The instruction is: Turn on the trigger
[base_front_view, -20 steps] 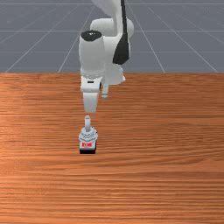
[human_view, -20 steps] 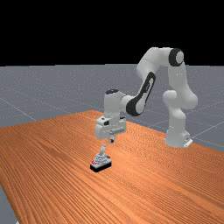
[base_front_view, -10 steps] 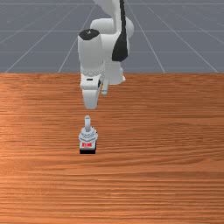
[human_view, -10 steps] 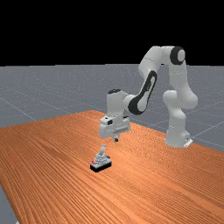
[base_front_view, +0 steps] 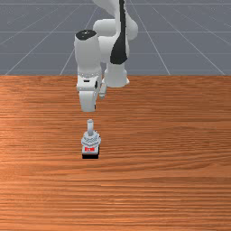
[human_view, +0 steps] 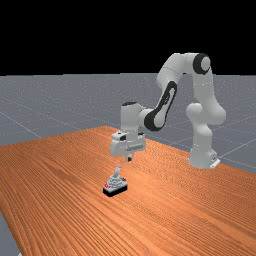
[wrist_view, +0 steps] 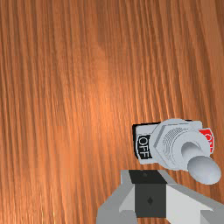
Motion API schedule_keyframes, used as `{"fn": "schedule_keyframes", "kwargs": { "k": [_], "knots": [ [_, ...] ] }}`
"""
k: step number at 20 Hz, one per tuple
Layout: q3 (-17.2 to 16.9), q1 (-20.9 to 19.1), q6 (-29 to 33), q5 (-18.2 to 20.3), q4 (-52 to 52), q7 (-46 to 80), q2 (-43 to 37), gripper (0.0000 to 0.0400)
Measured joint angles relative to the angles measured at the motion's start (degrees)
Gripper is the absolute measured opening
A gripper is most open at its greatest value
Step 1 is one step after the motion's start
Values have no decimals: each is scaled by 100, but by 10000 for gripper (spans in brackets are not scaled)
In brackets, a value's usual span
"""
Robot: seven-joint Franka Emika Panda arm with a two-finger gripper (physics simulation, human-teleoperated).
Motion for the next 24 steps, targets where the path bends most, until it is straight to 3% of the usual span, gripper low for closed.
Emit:
{"fn": "schedule_keyframes", "kwargs": {
  "k": [2,3,5,6,7,8,9,14,16,22,23,24],
  "knots": [
    [11,-8,114,23,-28,-20,63,0],
    [-15,12,-207,-81,126,4,136,0],
    [3,-3,63,2,-21,-12,73,0],
    [-98,100,-204,-315,94,284,82,0],
    [-91,93,-234,-297,99,266,55,0],
    [-180,194,-316,-656,86,590,-29,0],
    [-18,17,-503,-195,134,-183,-122,0],
    [-38,70,-1032,-225,820,143,157,0],
    [-69,113,-809,-344,746,254,136,0],
    [-46,79,-749,-208,584,205,37,0],
    [-81,114,-681,-383,446,274,-54,0],
    [-62,80,-667,-229,336,238,-131,0]
  ]
}}
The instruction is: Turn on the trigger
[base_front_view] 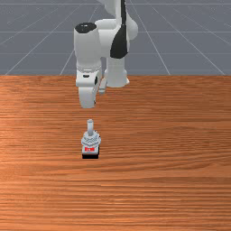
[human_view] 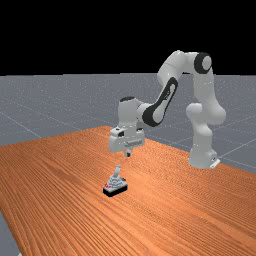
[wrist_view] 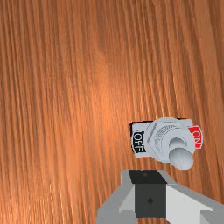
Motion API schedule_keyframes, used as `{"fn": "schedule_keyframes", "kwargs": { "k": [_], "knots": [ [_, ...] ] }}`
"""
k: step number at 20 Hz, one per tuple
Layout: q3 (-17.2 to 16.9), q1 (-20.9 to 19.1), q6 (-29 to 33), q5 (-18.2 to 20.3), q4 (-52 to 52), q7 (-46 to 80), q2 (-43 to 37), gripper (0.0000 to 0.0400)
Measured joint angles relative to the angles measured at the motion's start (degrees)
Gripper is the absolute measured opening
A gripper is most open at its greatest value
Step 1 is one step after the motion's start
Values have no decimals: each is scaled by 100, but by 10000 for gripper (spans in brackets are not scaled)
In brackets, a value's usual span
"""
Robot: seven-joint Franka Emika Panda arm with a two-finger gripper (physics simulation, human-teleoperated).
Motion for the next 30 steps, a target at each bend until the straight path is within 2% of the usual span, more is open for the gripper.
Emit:
{"fn": "schedule_keyframes", "kwargs": {
  "k": [2,4,5,6,8,9,10,11,16,18,22,25,27,29,30],
  "knots": [
    [-6,-13,69,-11,-226,-48,-157,0],
    [106,-151,77,472,-183,-551,-27,0],
    [124,-171,131,515,-187,-592,32,0],
    [19,-49,344,118,-251,-134,76,0],
    [1,-29,467,145,-270,32,197,0],
    [-81,61,520,-221,-295,130,204,0],
    [-139,140,528,-426,-310,353,199,0],
    [51,-26,487,56,-299,-234,199,0],
    [68,48,394,37,-315,-98,101,0],
    [91,25,292,138,-210,-132,107,0],
    [76,80,-265,24,674,31,642,0],
    [168,7,-224,233,1052,-123,903,0],
    [133,63,15,129,1127,-15,988,0],
    [137,61,-237,78,1276,-92,1054,0],
    [-4,205,-137,-203,1104,273,953,0]
  ]
}}
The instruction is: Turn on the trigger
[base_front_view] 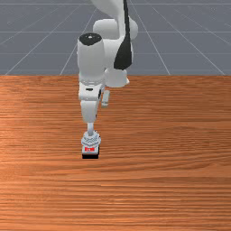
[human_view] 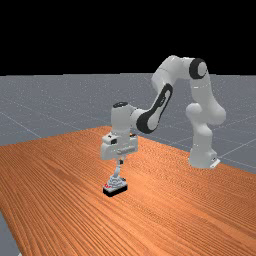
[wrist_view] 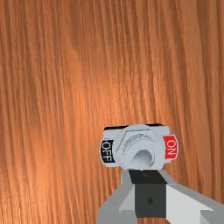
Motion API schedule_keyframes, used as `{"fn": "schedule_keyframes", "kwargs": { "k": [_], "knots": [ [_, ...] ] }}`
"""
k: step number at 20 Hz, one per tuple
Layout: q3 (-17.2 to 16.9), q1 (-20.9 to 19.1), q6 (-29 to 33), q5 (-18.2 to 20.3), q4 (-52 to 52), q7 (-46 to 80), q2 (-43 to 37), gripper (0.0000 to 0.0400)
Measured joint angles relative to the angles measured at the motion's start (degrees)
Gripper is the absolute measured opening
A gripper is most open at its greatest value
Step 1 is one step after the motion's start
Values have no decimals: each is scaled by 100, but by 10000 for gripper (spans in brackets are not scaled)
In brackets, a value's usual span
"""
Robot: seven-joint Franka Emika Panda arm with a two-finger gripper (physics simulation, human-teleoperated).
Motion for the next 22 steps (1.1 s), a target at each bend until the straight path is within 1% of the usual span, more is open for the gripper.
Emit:
{"fn": "schedule_keyframes", "kwargs": {
  "k": [1,3,5,7,11,14,19,21,22],
  "knots": [
    [-84,84,81,-217,-199,188,-121,0],
    [-114,102,243,-338,-638,268,-401,0],
    [-78,49,359,-253,-965,163,-616,0],
    [7,-55,389,73,-1125,-51,-725,0],
    [-40,-7,695,134,-1130,302,-461,0],
    [-23,-20,932,164,-1135,224,-207,0],
    [-78,-159,901,209,-1070,71,-144,0],
    [-25,-236,1068,220,-1172,-211,-210,0],
    [-18,-246,857,161,-1088,-331,-214,0]
  ]
}}
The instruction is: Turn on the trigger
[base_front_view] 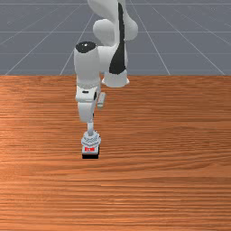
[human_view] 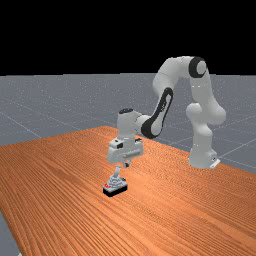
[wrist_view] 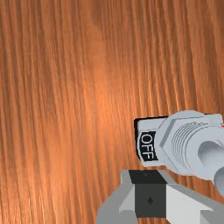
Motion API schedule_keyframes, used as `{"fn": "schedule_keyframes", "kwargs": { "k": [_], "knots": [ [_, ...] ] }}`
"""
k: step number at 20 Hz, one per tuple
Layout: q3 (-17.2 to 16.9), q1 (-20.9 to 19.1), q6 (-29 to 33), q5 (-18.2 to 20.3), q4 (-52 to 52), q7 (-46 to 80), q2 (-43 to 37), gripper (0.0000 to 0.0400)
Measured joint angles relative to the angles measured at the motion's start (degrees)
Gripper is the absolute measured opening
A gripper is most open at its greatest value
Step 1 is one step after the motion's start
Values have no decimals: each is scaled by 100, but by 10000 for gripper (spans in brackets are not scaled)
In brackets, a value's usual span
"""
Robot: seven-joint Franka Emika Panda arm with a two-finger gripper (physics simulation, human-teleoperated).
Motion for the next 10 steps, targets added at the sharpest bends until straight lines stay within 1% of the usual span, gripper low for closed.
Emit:
{"fn": "schedule_keyframes", "kwargs": {
  "k": [3,5,6,7,9,10],
  "knots": [
    [19,-22,-158,-34,-1,-187,-156,0],
    [21,-15,-223,-28,172,-140,-67,0],
    [-117,134,-224,-243,251,312,-12,0],
    [-179,206,-249,-377,348,450,52,0],
    [-185,245,-328,-402,548,495,174,0],
    [-13,53,-404,-91,632,62,197,0]
  ]
}}
